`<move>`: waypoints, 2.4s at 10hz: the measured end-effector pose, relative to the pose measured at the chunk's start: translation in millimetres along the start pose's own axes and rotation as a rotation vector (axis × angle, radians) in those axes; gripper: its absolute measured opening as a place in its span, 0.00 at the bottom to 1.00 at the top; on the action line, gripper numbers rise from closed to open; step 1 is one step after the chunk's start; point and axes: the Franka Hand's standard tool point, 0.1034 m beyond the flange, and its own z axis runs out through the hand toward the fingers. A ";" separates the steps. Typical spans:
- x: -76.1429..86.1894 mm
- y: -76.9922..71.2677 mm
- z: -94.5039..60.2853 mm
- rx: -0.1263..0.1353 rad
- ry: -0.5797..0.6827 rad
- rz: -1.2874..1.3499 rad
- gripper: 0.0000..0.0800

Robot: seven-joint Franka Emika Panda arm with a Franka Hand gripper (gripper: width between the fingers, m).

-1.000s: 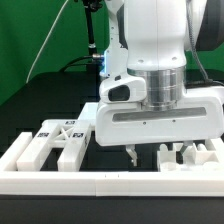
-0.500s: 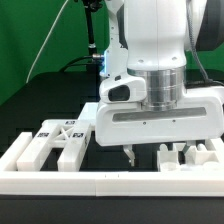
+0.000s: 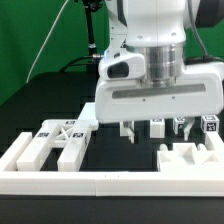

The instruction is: Assemble chair

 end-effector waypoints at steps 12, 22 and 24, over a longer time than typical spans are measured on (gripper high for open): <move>-103.6 -8.4 24.0 -0.001 -0.859 0.142 0.81; -113.6 -16.8 49.4 -0.017 -0.863 0.158 0.81; -114.7 -17.3 50.9 -0.020 -0.866 0.160 0.65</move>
Offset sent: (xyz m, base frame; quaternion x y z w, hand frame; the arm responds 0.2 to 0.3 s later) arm 0.0000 0.0000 0.0000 0.0000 -0.1938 0.0000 0.9810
